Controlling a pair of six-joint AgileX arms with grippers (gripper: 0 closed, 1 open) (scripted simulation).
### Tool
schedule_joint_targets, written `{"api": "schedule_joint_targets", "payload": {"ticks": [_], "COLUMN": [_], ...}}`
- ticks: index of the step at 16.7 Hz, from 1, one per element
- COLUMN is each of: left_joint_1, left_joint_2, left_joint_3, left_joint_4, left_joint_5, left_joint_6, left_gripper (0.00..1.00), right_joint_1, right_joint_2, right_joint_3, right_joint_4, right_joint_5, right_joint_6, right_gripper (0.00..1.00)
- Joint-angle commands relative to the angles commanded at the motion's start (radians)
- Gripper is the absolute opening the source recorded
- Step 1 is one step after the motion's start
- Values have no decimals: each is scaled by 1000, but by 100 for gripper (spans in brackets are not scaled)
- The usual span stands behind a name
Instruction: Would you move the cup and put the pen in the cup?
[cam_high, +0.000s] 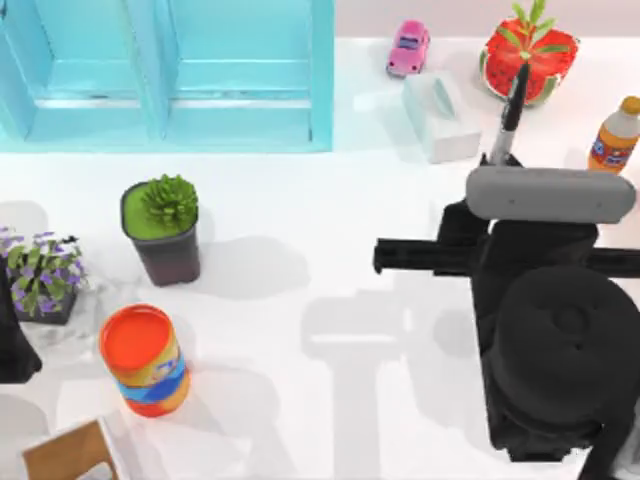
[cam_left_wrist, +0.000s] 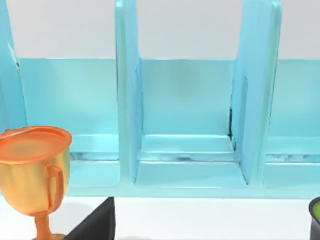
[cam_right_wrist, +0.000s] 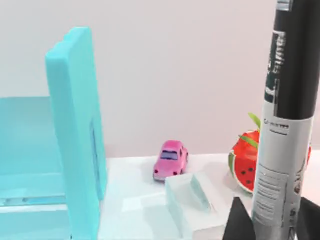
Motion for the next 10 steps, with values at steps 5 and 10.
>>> {"api": "schedule_joint_targets", "payload": {"ticks": [5,10], "left_joint_1": [0,0], "left_joint_2": [0,0], "left_joint_3": [0,0], "left_joint_4": [0,0], "left_joint_5": [0,0], "left_joint_6": [0,0], "left_gripper": [100,100], "right_joint_1": [50,57], "right_joint_2": [-142,-152], "right_joint_3": [-207,-219], "right_joint_4": [213,225], "right_joint_5": [144,150], "right_joint_6": [-165,-176], "right_gripper": [0,0]}}
